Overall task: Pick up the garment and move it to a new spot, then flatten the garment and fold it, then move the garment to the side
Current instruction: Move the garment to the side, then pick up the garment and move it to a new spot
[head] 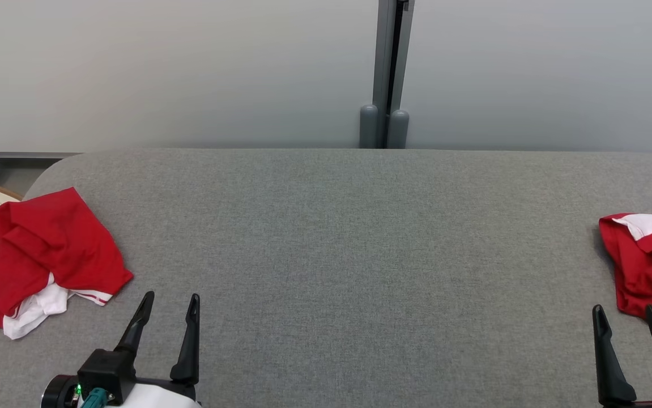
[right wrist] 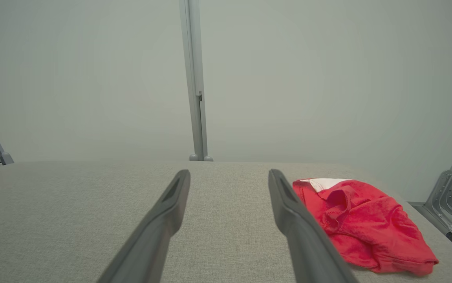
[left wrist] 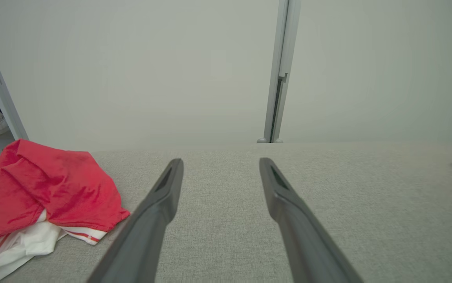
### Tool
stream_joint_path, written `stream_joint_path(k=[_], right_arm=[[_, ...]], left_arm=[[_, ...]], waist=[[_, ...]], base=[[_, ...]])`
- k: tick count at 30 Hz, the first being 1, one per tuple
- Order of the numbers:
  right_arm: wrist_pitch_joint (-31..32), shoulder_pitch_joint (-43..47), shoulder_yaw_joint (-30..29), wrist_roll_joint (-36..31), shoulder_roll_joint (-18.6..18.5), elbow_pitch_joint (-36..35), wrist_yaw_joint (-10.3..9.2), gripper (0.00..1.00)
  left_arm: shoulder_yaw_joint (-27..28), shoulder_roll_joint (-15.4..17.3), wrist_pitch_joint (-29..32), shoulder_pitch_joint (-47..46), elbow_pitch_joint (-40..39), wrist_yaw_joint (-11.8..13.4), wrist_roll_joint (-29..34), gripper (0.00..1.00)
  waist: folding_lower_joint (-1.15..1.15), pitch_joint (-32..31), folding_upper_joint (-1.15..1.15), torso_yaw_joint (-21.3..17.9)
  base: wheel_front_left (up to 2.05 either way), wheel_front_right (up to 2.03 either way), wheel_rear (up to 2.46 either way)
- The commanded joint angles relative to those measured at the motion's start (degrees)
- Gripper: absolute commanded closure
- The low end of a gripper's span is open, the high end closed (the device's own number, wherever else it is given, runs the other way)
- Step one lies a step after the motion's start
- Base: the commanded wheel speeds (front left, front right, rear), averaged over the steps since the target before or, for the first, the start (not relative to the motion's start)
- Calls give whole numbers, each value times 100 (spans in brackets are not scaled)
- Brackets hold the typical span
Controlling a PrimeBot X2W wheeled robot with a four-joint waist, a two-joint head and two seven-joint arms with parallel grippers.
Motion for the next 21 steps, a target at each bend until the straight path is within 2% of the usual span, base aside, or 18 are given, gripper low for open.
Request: stream_joint_path(k=[1, 21], right_arm=[[35, 79, -35, -26, -1, -43, -4, 0], [26, 81, -97, -27, 39, -89, -3, 0]], left_arm=[[4, 39, 8, 19, -11, 42, -2, 0], [-65, 109, 45, -71, -4, 95, -82, 0]], waist=[[0, -6, 0, -1], [0, 25, 0, 47]], base=[[0, 0, 0], [0, 0, 0]])
